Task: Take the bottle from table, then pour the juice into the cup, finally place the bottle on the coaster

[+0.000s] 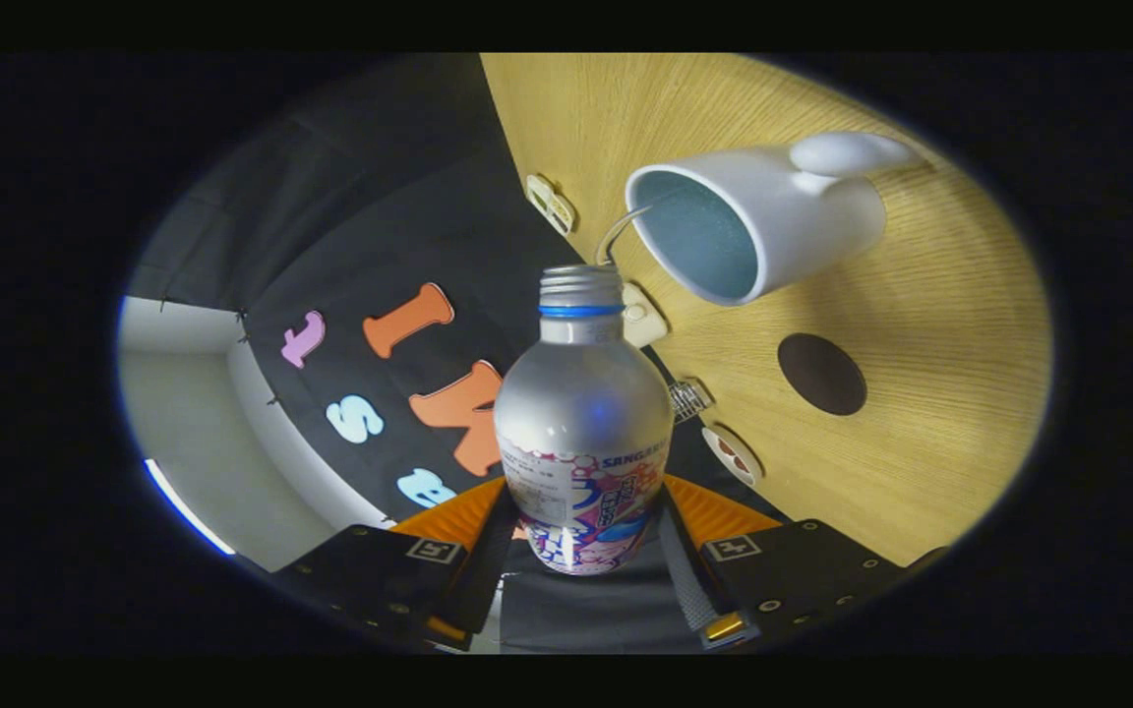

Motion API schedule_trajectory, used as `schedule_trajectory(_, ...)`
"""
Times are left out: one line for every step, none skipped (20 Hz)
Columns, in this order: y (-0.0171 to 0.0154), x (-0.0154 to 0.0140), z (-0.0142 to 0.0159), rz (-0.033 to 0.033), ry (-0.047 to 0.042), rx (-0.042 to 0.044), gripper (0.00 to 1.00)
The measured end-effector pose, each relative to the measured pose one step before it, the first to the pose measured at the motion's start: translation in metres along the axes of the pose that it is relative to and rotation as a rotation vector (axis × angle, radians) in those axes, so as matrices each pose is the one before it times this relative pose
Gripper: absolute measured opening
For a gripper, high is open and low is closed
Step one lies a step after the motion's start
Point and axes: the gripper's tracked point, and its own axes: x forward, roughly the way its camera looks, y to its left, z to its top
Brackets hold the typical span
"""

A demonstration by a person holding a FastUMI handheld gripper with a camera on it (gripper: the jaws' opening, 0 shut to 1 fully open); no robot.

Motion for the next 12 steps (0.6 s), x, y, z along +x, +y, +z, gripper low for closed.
schedule_trajectory(0.00114,0.00105,-0.00282,0.00232,0.00625,0.00651,0.74)
schedule_trajectory(-0.00008,0.00165,-0.00254,0.00191,0.00531,0.00796,0.74)
schedule_trajectory(-0.00144,0.00103,-0.00244,-0.00095,0.00436,0.0077,0.74)
schedule_trajectory(-0.00083,0.00139,-0.00317,-0.00107,0.0049,0.00539,0.74)
schedule_trajectory(-0.00077,0.00054,-0.00434,-0.00152,0.00422,0.00576,0.74)
schedule_trajectory(-0.00088,0.00117,-0.0021,0.00032,0.00335,0.00564,0.74)
schedule_trajectory(0.00074,-0.00082,-0.00257,0.00028,0.00552,0.00676,0.74)
schedule_trajectory(0.00147,0.00074,-0.00012,0.00257,0.00154,0.00765,0.74)
schedule_trajectory(-0.00004,-0.0015,-0.00122,0.00125,0.00292,0.00562,0.74)
schedule_trajectory(0.00002,-0.00027,0.00054,0.00034,-0.00118,0.00518,0.74)
schedule_trajectory(0.00011,0.00001,-0.00139,0.00026,0.0018,0.00456,0.75)
schedule_trajectory(0.00081,0.00104,-0.00014,0.00181,-0.00111,0.00429,0.74)
